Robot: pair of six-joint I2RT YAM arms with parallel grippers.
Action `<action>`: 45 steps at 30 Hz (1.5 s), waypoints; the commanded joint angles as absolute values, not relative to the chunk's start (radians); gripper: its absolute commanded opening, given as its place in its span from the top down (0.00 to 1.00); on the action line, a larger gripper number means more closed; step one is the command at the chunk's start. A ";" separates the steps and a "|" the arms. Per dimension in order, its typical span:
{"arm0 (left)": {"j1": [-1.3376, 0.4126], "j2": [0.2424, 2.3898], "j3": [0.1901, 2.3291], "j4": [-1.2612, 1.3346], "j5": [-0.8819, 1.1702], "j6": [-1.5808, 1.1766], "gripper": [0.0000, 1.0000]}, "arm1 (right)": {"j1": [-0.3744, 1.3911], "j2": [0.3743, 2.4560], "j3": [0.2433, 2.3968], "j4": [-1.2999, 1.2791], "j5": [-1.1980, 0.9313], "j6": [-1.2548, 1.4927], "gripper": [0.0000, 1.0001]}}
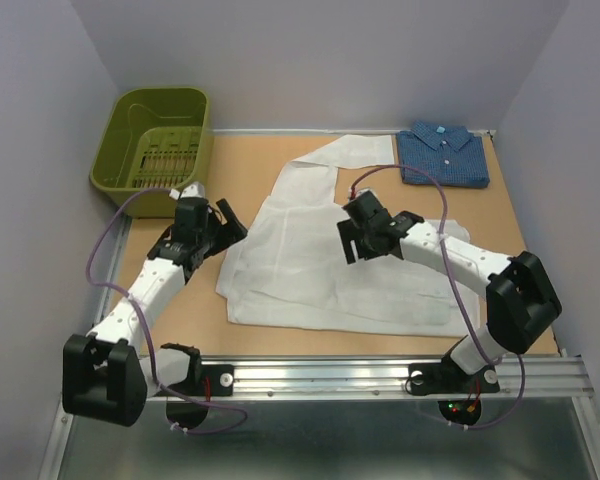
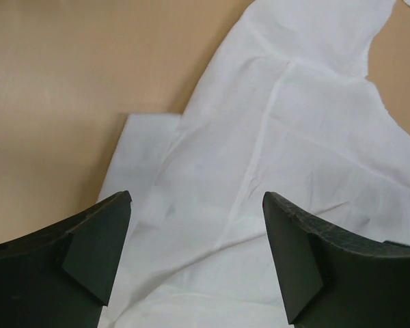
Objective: Fold and stack the long sleeve shirts
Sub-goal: Fold the shirt
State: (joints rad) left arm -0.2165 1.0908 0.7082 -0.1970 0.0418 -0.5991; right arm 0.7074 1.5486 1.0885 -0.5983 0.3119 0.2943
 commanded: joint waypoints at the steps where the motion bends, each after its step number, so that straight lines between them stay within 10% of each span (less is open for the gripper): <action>1: -0.253 1.236 0.878 -0.124 0.055 -0.407 0.10 | 0.533 1.510 1.160 -0.623 0.417 0.333 0.19; 17: -0.298 1.871 1.460 -0.143 0.090 -0.345 0.21 | 0.052 1.496 1.150 -0.615 0.354 0.471 0.19; 45: -0.341 2.256 1.703 -0.192 0.037 -0.341 0.36 | 0.038 1.442 1.054 -0.568 0.242 0.425 0.20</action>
State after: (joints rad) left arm -0.3386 2.2066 1.6577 -0.1692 0.0479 -0.3492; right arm 0.0406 1.4704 1.0794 -0.6064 0.2604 0.4339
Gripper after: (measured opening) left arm 0.651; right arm 0.802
